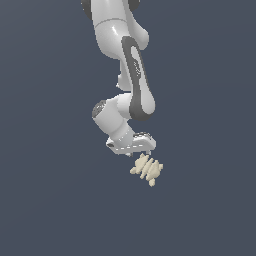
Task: Pick up the object and move it to a goal position.
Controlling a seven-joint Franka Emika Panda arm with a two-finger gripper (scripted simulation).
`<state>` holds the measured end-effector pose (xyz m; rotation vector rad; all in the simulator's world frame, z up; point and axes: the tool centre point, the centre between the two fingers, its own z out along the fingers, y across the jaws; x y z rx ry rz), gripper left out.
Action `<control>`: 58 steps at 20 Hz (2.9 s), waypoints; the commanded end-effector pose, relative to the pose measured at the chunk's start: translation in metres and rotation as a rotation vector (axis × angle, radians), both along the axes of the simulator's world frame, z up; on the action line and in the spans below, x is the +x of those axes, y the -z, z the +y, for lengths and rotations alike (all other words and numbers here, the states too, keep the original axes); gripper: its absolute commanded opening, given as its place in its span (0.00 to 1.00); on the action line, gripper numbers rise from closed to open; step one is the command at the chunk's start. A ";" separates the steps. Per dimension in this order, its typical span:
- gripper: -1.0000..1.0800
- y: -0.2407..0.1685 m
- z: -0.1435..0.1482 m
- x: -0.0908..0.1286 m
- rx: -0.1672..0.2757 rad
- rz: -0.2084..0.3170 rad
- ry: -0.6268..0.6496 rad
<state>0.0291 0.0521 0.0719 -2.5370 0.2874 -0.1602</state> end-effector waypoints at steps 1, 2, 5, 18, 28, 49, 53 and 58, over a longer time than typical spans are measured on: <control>1.00 0.003 0.000 0.004 0.046 -0.015 0.041; 1.00 0.005 -0.001 0.005 0.063 -0.020 0.057; 1.00 0.008 -0.002 0.009 0.110 -0.036 0.105; 1.00 0.013 -0.009 0.018 0.219 -0.070 0.234; 1.00 0.019 -0.005 0.021 0.223 -0.071 0.240; 0.00 0.026 -0.002 0.031 0.217 -0.083 0.252; 0.00 0.019 0.000 0.027 0.216 -0.083 0.252; 0.00 0.003 0.007 0.016 0.215 -0.080 0.250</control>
